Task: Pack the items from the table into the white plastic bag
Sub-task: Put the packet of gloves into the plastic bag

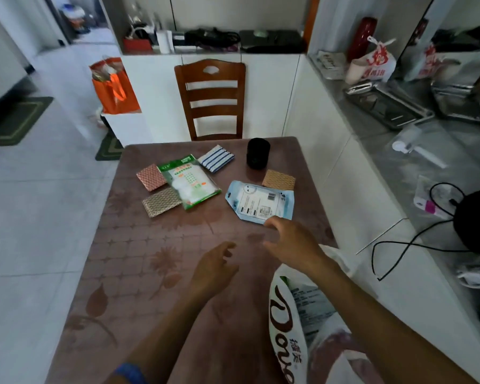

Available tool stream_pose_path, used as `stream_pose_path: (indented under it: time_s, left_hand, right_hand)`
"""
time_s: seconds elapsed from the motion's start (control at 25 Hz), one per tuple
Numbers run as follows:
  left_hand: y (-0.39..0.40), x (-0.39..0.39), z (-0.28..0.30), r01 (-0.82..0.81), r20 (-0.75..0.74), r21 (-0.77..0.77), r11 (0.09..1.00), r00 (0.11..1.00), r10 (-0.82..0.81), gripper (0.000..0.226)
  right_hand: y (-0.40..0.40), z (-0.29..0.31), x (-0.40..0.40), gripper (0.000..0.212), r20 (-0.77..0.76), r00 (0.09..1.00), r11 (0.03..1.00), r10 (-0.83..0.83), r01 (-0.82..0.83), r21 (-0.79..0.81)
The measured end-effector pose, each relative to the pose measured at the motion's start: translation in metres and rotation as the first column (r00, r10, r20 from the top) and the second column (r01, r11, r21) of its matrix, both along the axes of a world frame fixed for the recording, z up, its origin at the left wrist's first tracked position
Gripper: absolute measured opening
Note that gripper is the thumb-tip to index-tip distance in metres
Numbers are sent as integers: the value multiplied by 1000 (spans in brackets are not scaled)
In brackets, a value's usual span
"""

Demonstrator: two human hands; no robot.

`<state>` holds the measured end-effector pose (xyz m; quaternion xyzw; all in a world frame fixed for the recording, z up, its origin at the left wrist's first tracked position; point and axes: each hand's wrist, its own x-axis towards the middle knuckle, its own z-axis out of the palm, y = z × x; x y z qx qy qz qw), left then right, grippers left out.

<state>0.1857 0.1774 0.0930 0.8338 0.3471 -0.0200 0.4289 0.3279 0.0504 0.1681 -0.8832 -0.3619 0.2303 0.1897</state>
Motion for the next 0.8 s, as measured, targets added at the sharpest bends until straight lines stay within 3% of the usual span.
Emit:
stream_pose_path:
  time_s: [0.12, 0.24, 0.32, 0.48, 0.6, 0.68, 0.8]
  left_hand:
    - [34, 8, -45, 115, -237, 15, 993, 965, -108, 97]
    - [56, 21, -81, 312, -493, 111, 944, 842, -221, 114]
    - [70, 30, -104, 334, -591, 124, 934, 781, -201, 120]
    - [77, 37, -130, 315, -633, 129, 940, 756, -166, 129]
    - [78, 42, -131, 329, -646, 142, 934, 746, -165, 133]
    - [79, 45, -132, 337, -649, 144, 930, 742, -168, 135]
    - [80, 43, -134, 341, -652, 157, 927, 740, -162, 137]
  right_hand:
    - [28, -28, 12, 51, 58, 998, 994, 7, -1, -108]
    - [43, -58, 39, 64, 19, 999, 991, 38, -36, -132]
    - [59, -84, 68, 76, -47, 998, 988, 35, -42, -151]
    - [97, -147, 119, 72, 143, 971, 906, 191, -119, -405]
    - [113, -181, 132, 80, 162, 952, 820, 261, -130, -558]
    - [119, -195, 136, 83, 213, 946, 813, 243, -79, -577]
    - [130, -212, 135, 55, 400, 882, 867, 249, -19, -497]
